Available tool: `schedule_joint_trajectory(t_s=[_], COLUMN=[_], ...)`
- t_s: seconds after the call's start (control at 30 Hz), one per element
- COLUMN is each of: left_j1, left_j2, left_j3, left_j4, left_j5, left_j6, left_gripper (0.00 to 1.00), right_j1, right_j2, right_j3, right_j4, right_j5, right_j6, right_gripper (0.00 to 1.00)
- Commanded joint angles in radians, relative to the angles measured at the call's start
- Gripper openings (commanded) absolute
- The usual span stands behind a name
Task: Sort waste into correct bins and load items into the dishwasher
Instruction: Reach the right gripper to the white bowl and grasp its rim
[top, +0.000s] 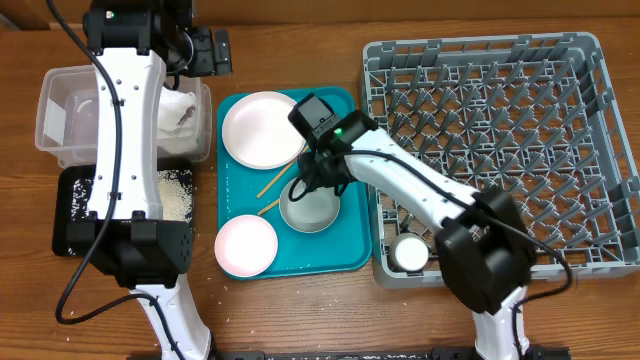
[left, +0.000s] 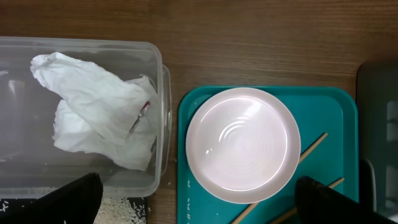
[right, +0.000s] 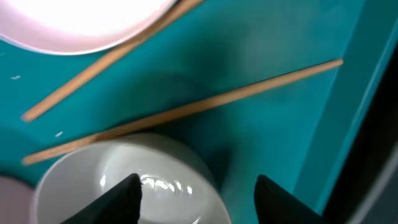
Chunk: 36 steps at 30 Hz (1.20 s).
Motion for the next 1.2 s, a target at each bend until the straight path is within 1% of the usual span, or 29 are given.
schedule_joint_trajectory(t_s=[0.0, 0.1, 0.17, 0.23, 0.3, 0.37, 0.4, 0.5, 0.57, 0.7, 0.77, 0.8, 0.83, 0.9, 0.93, 1.0, 1.1, 1.17], left_j1=[0.0, 0.0, 0.0, 0.0, 0.0, 0.0, 0.0, 0.0, 0.0, 0.0, 0.0, 0.0, 0.0, 0.0, 0.0, 0.0, 0.0, 0.0], left_j2=[-0.029, -0.029, -0.029, -0.029, -0.029, -0.029, -0.029, -0.029, -0.029, -0.029, -0.029, -0.029, -0.029, -0.029, -0.029, -0.029, -0.029, -0.029], left_j3=[0.024, 0.024, 0.024, 0.024, 0.024, 0.024, 0.024, 0.024, 0.024, 0.024, 0.024, 0.024, 0.024, 0.024, 0.024, 0.024, 0.024, 0.024], left_j4=[0.004, 0.004, 0.003, 0.003, 0.003, 0.003, 0.003, 0.003, 0.003, 0.003, 0.003, 0.003, 0.003, 0.003, 0.003, 0.003, 0.003, 0.003], left_j5=[-0.013, -0.013, -0.013, -0.013, -0.013, -0.013, -0.013, -0.013, -0.013, -0.013, -0.013, -0.013, -0.013, -0.013, -0.013, -0.013, -0.013, -0.013], left_j6=[-0.003, -0.003, -0.003, -0.003, -0.003, -0.003, -0.003, -0.003, -0.003, -0.003, -0.003, -0.003, -0.003, -0.003, -0.003, -0.003, -0.003, -0.003], left_gripper=[1.0, 1.0, 1.0, 1.0, 1.0, 1.0, 1.0, 1.0, 1.0, 1.0, 1.0, 1.0, 1.0, 1.0, 1.0, 1.0, 1.0, 1.0], right_j1=[-0.001, -0.001, -0.001, -0.001, -0.001, -0.002, -0.002, -0.002, -0.003, -0.004, -0.004, -0.004, -0.005, -0.006, -0.006, -0.008, -0.026, -0.051], right_j2=[0.063, 0.096, 0.095, 0.095, 0.094, 0.093, 0.093, 0.093, 0.091, 0.088, 0.088, 0.088, 0.088, 0.09, 0.09, 0.09, 0.082, 0.076], right_j3=[0.022, 0.024, 0.033, 0.046, 0.073, 0.12, 0.143, 0.241, 0.304, 0.422, 0.442, 0.442, 0.442, 0.43, 0.427, 0.428, 0.448, 0.462], right_j4=[0.01, 0.005, 0.004, -0.002, -0.022, -0.064, -0.085, -0.169, -0.216, -0.303, -0.311, -0.31, -0.31, -0.303, -0.301, -0.294, -0.295, -0.297], right_j5=[0.01, -0.006, -0.005, -0.006, -0.008, -0.003, -0.002, 0.018, 0.039, 0.08, 0.084, 0.084, 0.086, 0.086, 0.087, 0.1, 0.209, 0.217], right_j6=[-0.063, -0.091, -0.091, -0.09, -0.091, -0.091, -0.091, -0.092, -0.092, -0.095, -0.096, -0.096, -0.095, -0.095, -0.094, -0.076, -0.006, -0.008], right_gripper=[0.54, 0.51, 0.41, 0.34, 0.29, 0.28, 0.24, 0.08, 0.04, 0.04, 0.04, 0.06, 0.11, 0.08, 0.04, 0.04, 0.04, 0.04])
